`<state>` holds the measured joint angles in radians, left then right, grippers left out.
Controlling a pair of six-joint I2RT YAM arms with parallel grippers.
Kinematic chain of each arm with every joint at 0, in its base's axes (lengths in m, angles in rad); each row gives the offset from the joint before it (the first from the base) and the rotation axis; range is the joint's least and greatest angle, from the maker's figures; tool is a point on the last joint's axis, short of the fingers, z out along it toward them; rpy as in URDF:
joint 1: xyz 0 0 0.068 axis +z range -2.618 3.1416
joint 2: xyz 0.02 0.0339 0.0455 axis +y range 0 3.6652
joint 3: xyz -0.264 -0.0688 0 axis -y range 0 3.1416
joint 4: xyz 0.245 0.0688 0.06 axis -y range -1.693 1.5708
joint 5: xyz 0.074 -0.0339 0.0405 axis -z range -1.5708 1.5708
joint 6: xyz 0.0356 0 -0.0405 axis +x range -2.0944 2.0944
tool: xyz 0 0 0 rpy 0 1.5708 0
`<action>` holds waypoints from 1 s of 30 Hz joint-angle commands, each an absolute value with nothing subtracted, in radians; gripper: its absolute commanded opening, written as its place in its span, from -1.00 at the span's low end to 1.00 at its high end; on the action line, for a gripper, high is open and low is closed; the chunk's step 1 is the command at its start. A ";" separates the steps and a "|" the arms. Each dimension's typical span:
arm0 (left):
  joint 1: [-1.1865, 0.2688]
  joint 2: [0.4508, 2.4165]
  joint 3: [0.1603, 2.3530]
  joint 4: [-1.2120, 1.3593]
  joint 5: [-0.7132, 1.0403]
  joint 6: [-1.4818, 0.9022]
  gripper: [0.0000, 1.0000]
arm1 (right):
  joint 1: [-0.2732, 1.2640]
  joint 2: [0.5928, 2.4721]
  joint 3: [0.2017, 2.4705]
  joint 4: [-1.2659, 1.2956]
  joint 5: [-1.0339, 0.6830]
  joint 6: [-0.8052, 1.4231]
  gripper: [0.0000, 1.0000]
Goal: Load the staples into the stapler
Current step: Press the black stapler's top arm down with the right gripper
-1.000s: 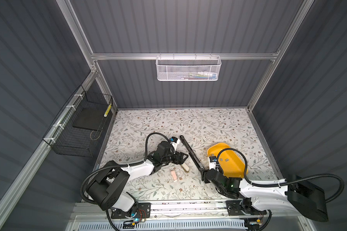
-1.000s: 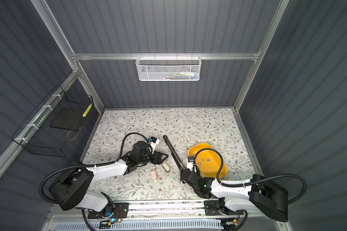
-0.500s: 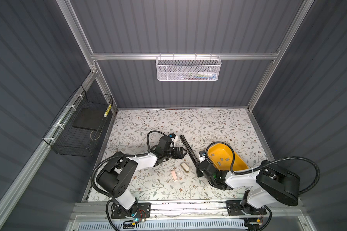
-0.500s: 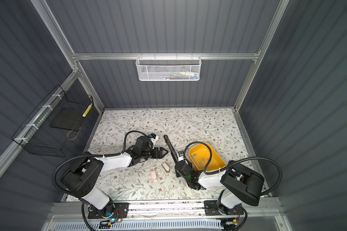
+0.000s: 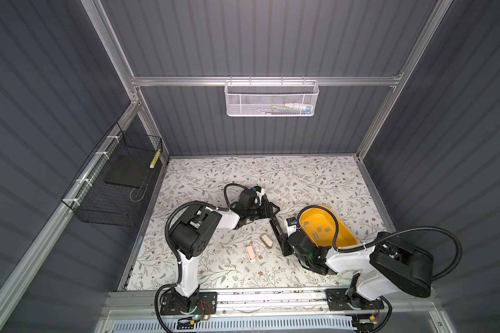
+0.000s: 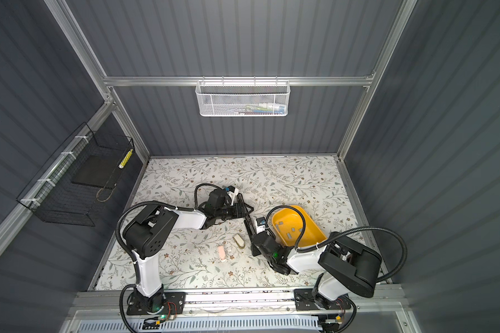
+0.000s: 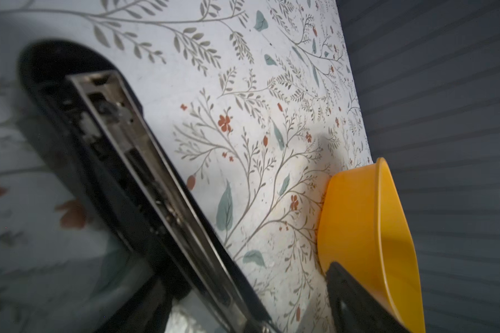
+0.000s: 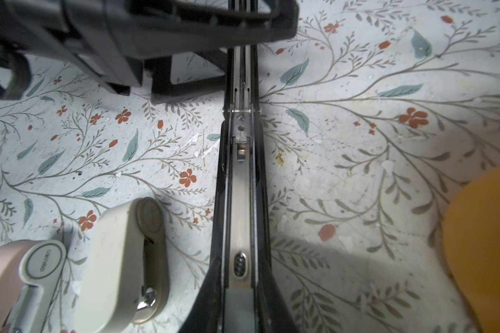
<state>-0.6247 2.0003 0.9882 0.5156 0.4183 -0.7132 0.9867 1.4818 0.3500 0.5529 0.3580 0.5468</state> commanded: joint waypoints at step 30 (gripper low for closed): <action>-0.741 1.776 0.753 0.615 0.305 -0.026 -0.11 | 1.057 1.737 0.202 1.254 0.460 0.371 -0.75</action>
